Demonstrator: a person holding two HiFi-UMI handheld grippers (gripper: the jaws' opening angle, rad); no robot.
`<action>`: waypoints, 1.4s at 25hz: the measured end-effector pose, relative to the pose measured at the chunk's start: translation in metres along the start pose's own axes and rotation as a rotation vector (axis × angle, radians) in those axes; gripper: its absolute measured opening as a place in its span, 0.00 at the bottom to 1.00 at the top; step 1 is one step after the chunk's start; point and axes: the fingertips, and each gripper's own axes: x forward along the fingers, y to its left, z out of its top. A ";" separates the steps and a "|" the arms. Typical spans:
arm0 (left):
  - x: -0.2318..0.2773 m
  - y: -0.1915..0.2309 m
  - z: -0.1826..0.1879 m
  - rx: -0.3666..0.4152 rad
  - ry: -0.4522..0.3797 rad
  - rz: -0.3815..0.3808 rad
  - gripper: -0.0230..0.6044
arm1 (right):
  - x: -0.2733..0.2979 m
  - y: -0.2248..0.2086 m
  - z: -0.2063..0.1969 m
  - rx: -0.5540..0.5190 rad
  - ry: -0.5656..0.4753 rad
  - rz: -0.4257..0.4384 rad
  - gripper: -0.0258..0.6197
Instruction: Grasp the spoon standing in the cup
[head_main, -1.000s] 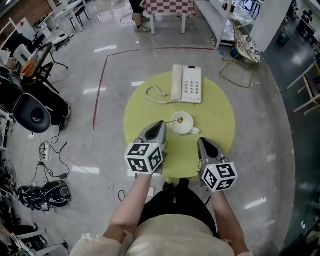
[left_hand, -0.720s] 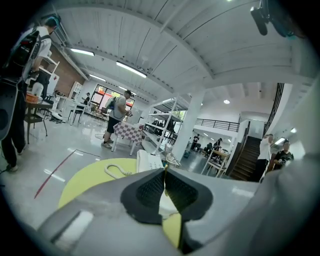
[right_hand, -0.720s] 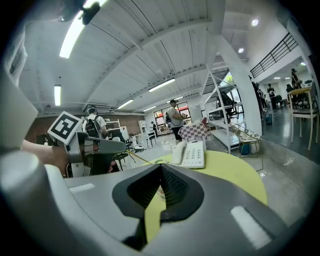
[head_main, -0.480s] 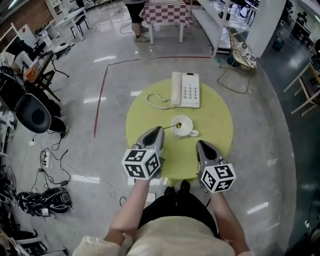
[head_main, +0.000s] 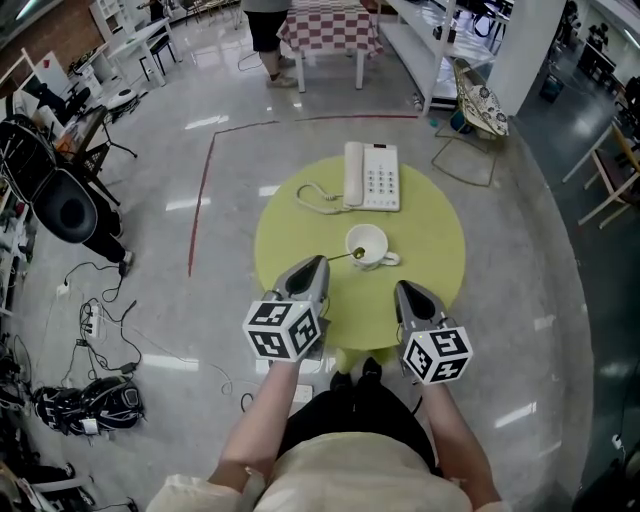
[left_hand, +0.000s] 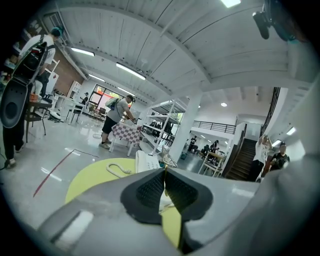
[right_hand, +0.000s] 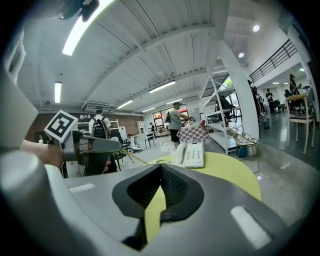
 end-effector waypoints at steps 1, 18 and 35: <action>-0.002 0.000 -0.001 -0.001 0.001 -0.001 0.05 | -0.001 0.002 -0.001 0.000 0.001 -0.002 0.04; -0.023 -0.007 -0.022 -0.019 0.036 -0.018 0.05 | -0.022 0.014 -0.022 0.005 0.020 -0.015 0.04; -0.024 -0.019 -0.038 -0.034 0.060 -0.027 0.05 | -0.030 0.014 -0.025 -0.036 0.054 -0.004 0.04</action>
